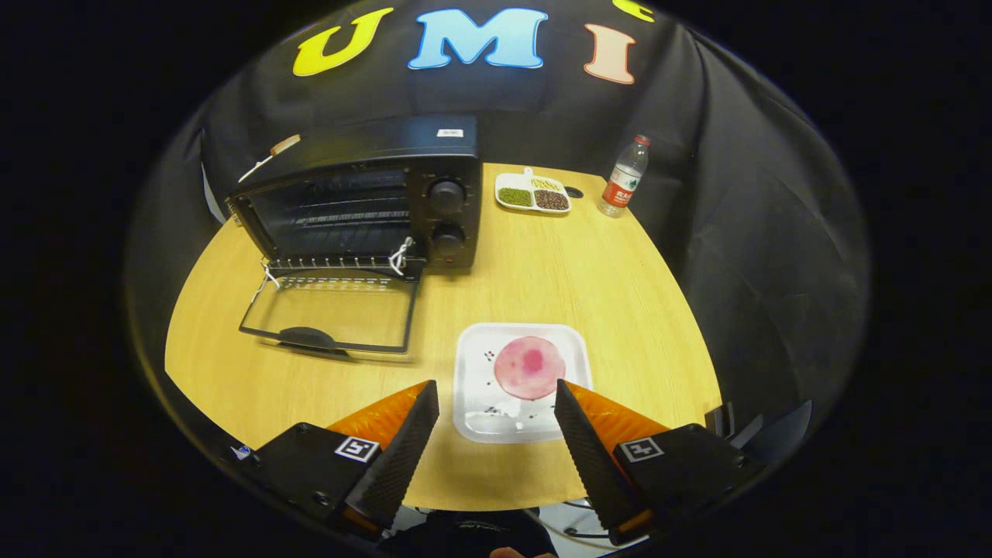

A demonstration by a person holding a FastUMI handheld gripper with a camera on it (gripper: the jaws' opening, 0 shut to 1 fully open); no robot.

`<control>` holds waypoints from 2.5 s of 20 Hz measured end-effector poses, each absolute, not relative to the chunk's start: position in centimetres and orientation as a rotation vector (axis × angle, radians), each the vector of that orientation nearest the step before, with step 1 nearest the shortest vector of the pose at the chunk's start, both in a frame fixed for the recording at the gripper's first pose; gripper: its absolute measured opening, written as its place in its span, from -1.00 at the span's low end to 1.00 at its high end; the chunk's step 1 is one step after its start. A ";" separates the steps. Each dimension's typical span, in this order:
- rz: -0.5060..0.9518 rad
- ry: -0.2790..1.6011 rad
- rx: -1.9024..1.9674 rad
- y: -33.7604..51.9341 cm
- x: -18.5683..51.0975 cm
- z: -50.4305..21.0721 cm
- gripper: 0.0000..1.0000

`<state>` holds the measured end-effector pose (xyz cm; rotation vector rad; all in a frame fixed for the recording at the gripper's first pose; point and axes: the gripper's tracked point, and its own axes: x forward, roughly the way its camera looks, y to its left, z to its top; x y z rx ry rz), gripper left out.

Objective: Open the toaster oven, put the food inside, and close the toaster oven door.

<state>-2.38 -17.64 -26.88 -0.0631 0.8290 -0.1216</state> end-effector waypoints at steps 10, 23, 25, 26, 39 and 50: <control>-0.066 0.958 0.012 -25.9 -1.0 -29.8 0.93; 0.038 1.152 0.011 -28.9 -0.1 -36.3 0.93; 0.050 1.195 0.022 -28.9 -0.5 -36.9 0.93; 0.056 1.210 0.034 -28.8 -0.5 -37.2 0.92; 0.112 1.260 0.194 -27.6 -0.1 -37.4 -0.92; 0.173 1.213 0.343 -26.8 -0.8 -36.4 -0.96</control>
